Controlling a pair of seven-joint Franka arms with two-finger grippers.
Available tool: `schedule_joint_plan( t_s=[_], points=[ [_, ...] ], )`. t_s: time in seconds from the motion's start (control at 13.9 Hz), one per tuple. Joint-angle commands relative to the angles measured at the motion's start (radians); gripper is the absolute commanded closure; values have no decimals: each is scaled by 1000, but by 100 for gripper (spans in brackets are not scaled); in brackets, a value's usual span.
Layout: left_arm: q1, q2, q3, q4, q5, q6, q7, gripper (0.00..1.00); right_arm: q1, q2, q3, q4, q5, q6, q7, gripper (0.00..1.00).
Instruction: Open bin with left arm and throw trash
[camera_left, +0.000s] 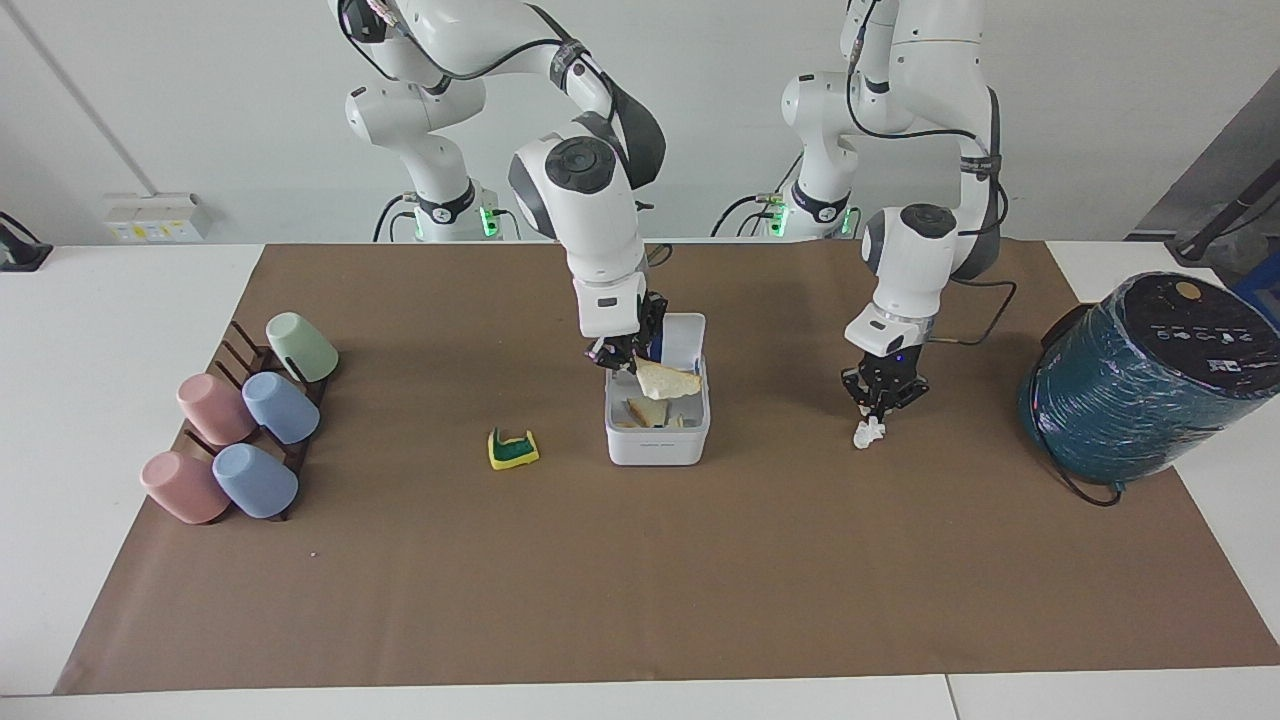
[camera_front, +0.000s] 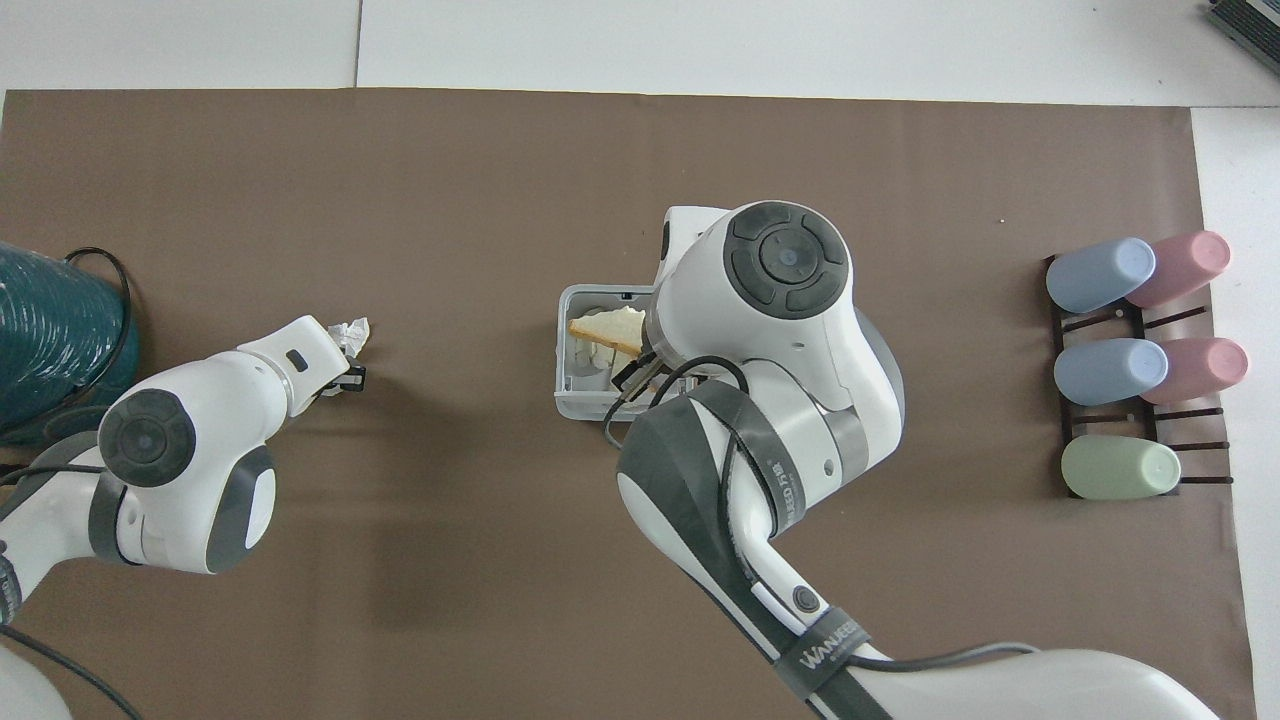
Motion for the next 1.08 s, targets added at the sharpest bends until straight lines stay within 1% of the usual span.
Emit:
schedule_joint_plan(
  t_s=[0.0,0.29,0.36,0.43,0.5,0.58,0.65,0.72,0.87,1.01],
  points=[
    [-6,-67,-5,52,17,-146,-9,100,-1,7,6,7,-17,12,26,53],
    [-68,-96,-8,214,17,-419,-64,100,-15,8,6,23,-22,12,22,52],
    [-89,-100,-8,256,17,-482,-72,100,-21,11,6,25,-38,12,9,51],
    [-117,-100,-8,299,17,-538,-81,100,-30,16,6,25,-55,13,-18,48],
    [-131,-93,-8,349,11,-575,-94,100,-45,19,6,26,-57,13,-53,40],
    [-155,-81,-8,395,5,-597,-116,100,-64,17,6,28,-55,13,-90,36],
    [-186,-68,-8,423,5,-600,-135,100,-86,16,6,36,-49,13,-127,27],
    [-212,-58,-8,446,3,-599,-141,100,-114,16,6,65,-43,12,-149,1],
    [-265,-50,-8,462,-41,-588,-144,100,-151,13,4,65,-38,12,-182,0],
    [-295,-18,-9,512,-165,-582,-152,100,-218,0,6,56,-32,-2,-207,0]
  ],
)
